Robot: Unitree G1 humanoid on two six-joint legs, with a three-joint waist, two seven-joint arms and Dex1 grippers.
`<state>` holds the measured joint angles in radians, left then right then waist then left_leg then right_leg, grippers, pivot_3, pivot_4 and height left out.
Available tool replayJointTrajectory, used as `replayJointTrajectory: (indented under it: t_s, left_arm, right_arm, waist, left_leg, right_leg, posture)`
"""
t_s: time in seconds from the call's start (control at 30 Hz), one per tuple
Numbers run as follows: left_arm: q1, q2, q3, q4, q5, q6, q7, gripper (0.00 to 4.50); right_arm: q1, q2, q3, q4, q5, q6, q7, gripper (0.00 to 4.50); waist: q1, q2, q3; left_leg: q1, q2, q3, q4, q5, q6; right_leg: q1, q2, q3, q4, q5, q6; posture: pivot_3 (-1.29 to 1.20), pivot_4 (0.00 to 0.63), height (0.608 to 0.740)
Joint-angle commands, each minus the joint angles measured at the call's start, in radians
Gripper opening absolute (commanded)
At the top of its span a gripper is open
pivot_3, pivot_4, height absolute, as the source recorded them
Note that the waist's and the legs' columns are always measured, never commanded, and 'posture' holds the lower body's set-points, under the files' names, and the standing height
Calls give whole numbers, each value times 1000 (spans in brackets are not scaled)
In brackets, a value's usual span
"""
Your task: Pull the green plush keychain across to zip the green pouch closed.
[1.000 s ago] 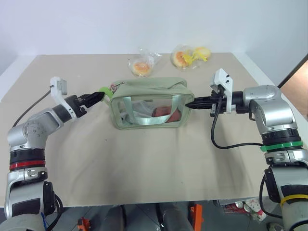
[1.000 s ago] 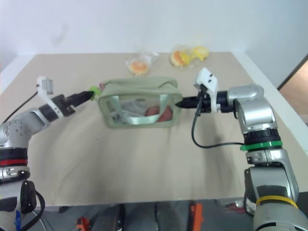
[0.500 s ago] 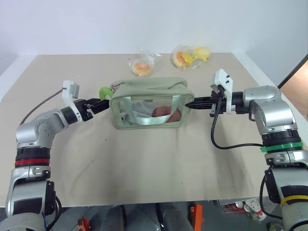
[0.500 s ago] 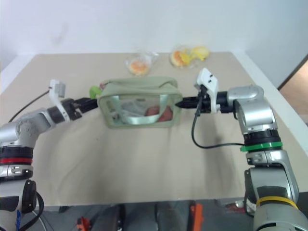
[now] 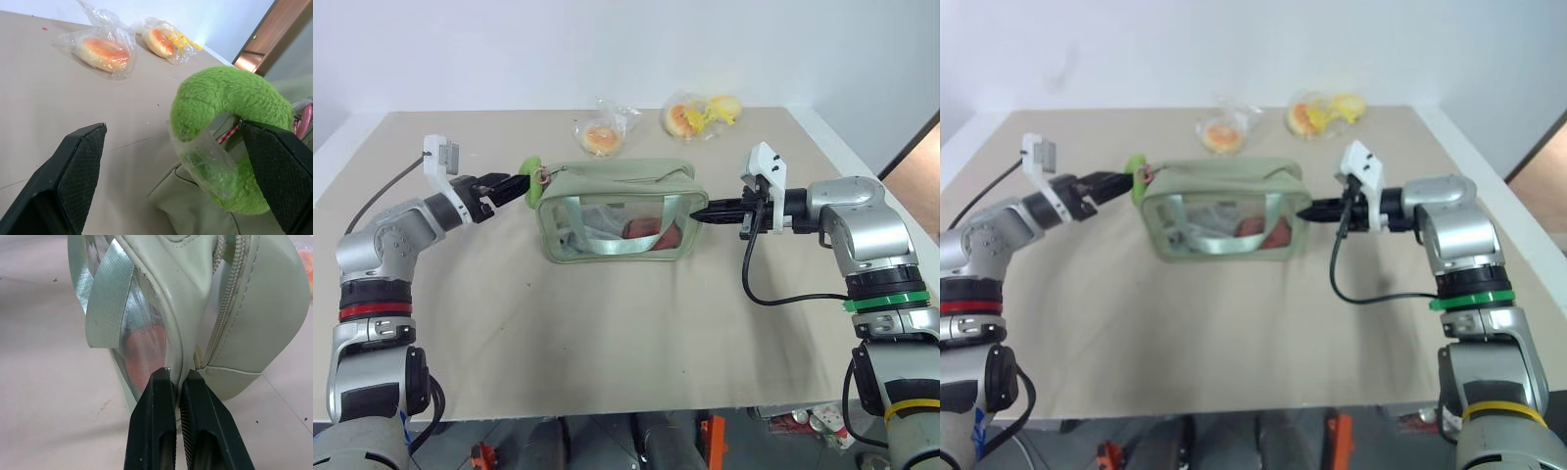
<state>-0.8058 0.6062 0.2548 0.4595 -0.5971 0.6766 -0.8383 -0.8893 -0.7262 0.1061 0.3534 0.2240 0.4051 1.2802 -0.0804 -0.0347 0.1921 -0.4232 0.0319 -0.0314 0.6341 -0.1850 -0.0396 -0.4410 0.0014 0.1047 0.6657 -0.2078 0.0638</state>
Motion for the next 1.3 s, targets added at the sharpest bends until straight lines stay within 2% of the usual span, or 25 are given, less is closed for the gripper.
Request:
replayJointTrajectory:
  t_s: [0.03, 0.33, 0.73, 0.9, 0.93, 1.2, 1.23, 1.27, 1.3]
  left_arm:
    - [-19, 19, 9, -32, 2, -3, -14, 4500]
    - [63, 37, -144, -118, 135, -95, -94, 4500]
    - [-56, -2, -91, 0, 167, -141, -25, 4500]
    - [-59, -6, -93, 1, 162, -131, -40, 4500]
    - [-57, -7, -94, -3, 163, -131, -41, 3955]
    - [-42, -9, -92, -9, 167, -138, -51, 1265]
    - [-42, -9, -91, -6, 167, -138, -49, 1152]
    - [-43, -10, -90, -5, 168, -139, -47, 461]
    - [-43, -10, -89, -4, 168, -139, -45, 276]
  right_arm:
    - [-20, -10, -25, -21, 8, -9, -3, 65]
    - [-23, -8, -27, -25, 10, -10, -6, 65]
    - [-20, -8, -27, -32, 11, -5, -12, 65]
    - [-19, -9, -28, -34, 13, -3, -17, 65]
    - [-19, -9, -28, -34, 13, -3, -18, 0]
    - [-21, -7, -26, -31, 13, -5, -19, 0]
    - [-23, -6, -25, -29, 12, -6, -19, 0]
    - [-24, -5, -25, -29, 12, -5, -18, 0]
    - [-25, -5, -24, -28, 12, -5, -18, 0]
  waist:
    - [0, 0, 0]
    - [0, 0, 0]
    - [1, 0, 0]
    - [1, 0, 0]
    - [1, 0, 0]
    - [1, 0, 0]
    - [1, 0, 0]
    - [1, 0, 0]
    - [1, 0, 0]
  left_leg:
    - [0, 0, 0, 0, 0, 0]
    - [0, 0, 0, 0, 0, 0]
    - [0, 0, 0, 0, 0, 0]
    - [0, 0, 0, 0, 0, 0]
    - [0, 0, 0, 0, 0, 0]
    - [0, 0, 0, 0, 0, 0]
    - [0, 0, 0, 0, 0, 0]
    - [0, -1, 0, 0, 0, 0]
    - [0, -1, 0, 0, 0, 0]
  right_leg:
    - [0, 0, 0, 0, 0, 0]
    - [0, 0, 0, 0, 0, 0]
    - [0, 0, 0, 0, 0, 0]
    - [0, 0, 1, 0, 0, 0]
    - [0, 0, 0, 0, 0, 0]
    - [0, 0, 0, 0, 0, 1]
    - [0, 0, 0, 0, 0, 1]
    - [0, 0, 0, 0, 0, 1]
    - [0, 0, 1, 0, 0, 1]
  posture:
    - [0, 150, 740]
    - [0, 150, 740]
    - [0, 150, 740]
    - [0, 150, 740]
    - [0, 150, 740]
    - [0, 150, 740]
    - [0, 150, 740]
    - [0, 150, 740]
    - [0, 150, 740]
